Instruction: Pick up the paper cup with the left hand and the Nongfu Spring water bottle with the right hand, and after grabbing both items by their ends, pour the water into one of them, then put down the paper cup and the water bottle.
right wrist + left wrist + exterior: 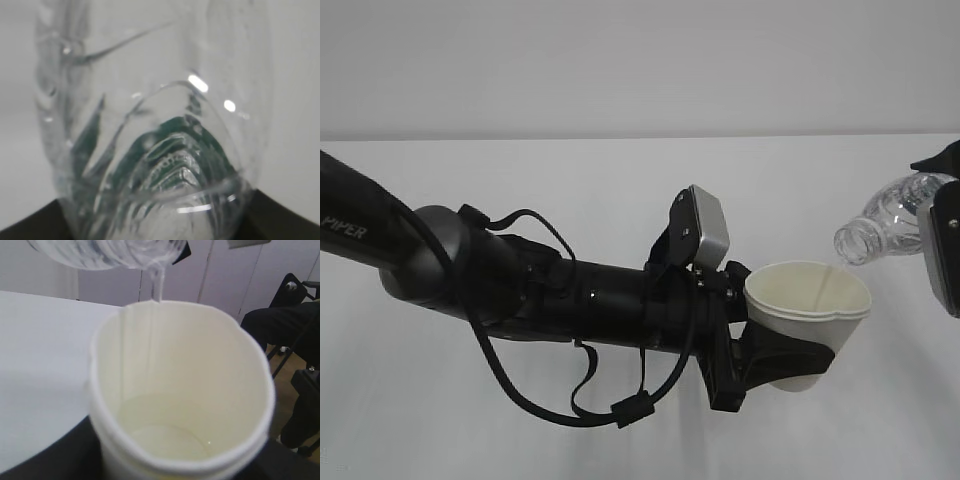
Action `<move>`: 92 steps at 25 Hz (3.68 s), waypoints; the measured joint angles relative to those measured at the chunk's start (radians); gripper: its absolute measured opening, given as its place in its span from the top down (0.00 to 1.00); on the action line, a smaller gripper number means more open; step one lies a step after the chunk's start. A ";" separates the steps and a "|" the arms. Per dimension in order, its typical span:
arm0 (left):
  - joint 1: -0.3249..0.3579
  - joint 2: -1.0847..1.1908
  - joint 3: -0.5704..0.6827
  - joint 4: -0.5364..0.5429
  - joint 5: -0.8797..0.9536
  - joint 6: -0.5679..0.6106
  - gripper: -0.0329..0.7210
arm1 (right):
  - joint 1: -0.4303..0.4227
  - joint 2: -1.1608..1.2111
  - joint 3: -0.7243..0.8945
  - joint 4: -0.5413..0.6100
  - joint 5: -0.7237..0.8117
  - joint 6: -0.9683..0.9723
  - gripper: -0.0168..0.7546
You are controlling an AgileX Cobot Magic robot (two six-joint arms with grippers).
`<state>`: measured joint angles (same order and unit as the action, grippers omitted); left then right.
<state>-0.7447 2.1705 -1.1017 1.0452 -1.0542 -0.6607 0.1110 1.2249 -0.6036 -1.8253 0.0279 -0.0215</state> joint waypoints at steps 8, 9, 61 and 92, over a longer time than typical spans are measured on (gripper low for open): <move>0.000 0.000 0.000 0.004 0.000 -0.003 0.41 | 0.000 0.000 -0.002 0.000 0.000 0.000 0.45; 0.000 0.000 0.000 0.004 0.000 -0.003 0.41 | 0.000 0.000 -0.002 0.000 0.000 0.000 0.45; 0.000 0.000 0.000 0.020 -0.007 -0.006 0.41 | 0.000 0.000 -0.006 0.000 0.000 0.000 0.45; 0.000 0.000 0.000 0.017 -0.007 -0.006 0.41 | 0.011 0.000 -0.006 0.000 0.000 -0.027 0.45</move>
<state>-0.7447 2.1705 -1.1017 1.0622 -1.0613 -0.6669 0.1224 1.2249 -0.6098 -1.8253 0.0279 -0.0489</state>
